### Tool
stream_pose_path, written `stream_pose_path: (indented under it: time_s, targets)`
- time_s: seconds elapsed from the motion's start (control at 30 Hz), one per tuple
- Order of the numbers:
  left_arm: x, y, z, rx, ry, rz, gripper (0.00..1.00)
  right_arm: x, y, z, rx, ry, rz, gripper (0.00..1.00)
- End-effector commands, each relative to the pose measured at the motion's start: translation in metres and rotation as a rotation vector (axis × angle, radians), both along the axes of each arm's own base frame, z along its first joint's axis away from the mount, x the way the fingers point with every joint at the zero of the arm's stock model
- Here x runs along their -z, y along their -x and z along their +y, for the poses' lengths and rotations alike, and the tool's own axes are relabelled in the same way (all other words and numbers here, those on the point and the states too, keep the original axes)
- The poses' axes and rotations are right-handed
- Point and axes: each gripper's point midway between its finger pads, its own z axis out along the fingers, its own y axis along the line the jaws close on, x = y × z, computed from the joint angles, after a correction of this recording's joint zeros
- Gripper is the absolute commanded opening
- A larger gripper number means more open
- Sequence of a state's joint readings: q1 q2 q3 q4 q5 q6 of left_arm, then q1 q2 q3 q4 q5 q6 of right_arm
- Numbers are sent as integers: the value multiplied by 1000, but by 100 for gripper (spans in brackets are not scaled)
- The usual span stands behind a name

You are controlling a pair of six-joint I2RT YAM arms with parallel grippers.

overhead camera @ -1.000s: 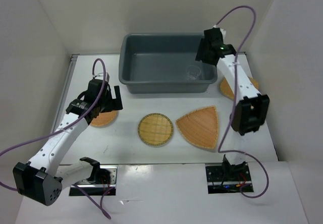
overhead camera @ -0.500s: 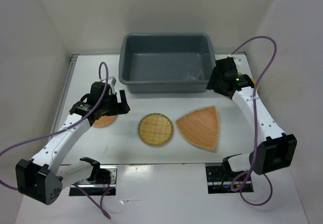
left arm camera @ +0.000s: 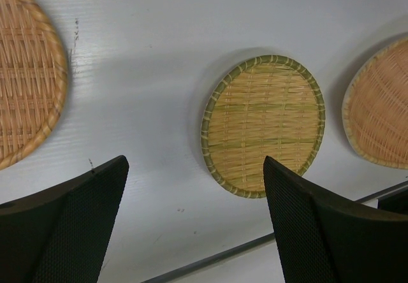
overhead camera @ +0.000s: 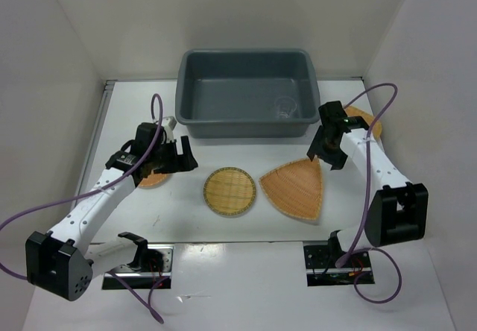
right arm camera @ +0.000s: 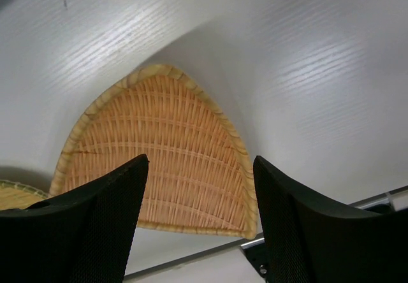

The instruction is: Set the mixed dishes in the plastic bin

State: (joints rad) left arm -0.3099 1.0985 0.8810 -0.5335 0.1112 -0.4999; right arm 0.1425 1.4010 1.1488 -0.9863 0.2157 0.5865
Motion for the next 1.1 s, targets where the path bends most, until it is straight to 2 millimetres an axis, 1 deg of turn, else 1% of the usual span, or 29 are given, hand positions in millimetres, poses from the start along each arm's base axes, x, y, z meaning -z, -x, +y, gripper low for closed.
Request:
stream_pose_path:
  time_s: [0.0,0.03,0.1,0.13,0.2,0.23,0.27,0.43,0.63,0.8,0.87,0.9,0.93,0.97,1.0,1.07]
  targets:
    - [-14,-7,-9,20,47,-46,93,22,3,4,14,-35,71,72]
    - [-14,-7,-10,26,53,-44,93,32,8,5,-1,-39,102,72]
    - [-17,-6,-10,27,56,-52,93,45,6,7,3,-57,130,72]
    - [-17,-6,-10,27,56,-52,93,48,6,6,-5,-53,144,72]
    - [-17,-5,-8,17,46,-54,93,50,1,4,5,-55,133,72]
    - [-17,-6,-6,8,38,-57,93,54,5,5,4,-62,152,72]
    - [-21,-6,-3,-1,32,-65,93,55,4,2,14,-63,152,72]
    - [-19,-5,-1,-2,16,-61,93,66,3,-13,66,-71,187,72]
    - [-22,-7,0,-8,15,-80,93,78,7,-12,66,-77,237,72]
    - [-20,-7,6,-24,-16,-82,94,80,10,-12,67,-76,255,72]
    - [-17,-8,6,-24,-19,-73,94,80,10,-8,62,-98,257,72]
    - [-17,-8,6,-24,-19,-73,94,82,13,-5,68,-114,268,72]
    - [-17,-8,6,-24,-19,-73,94,83,18,1,61,-150,275,72]
    - [-17,-8,6,-24,-19,-73,95,80,14,5,64,-173,253,72]
    - [-15,-8,6,-23,-22,-64,95,83,19,8,71,-189,267,72]
    - [-18,-10,6,-17,-25,-76,95,83,23,15,73,-232,256,72]
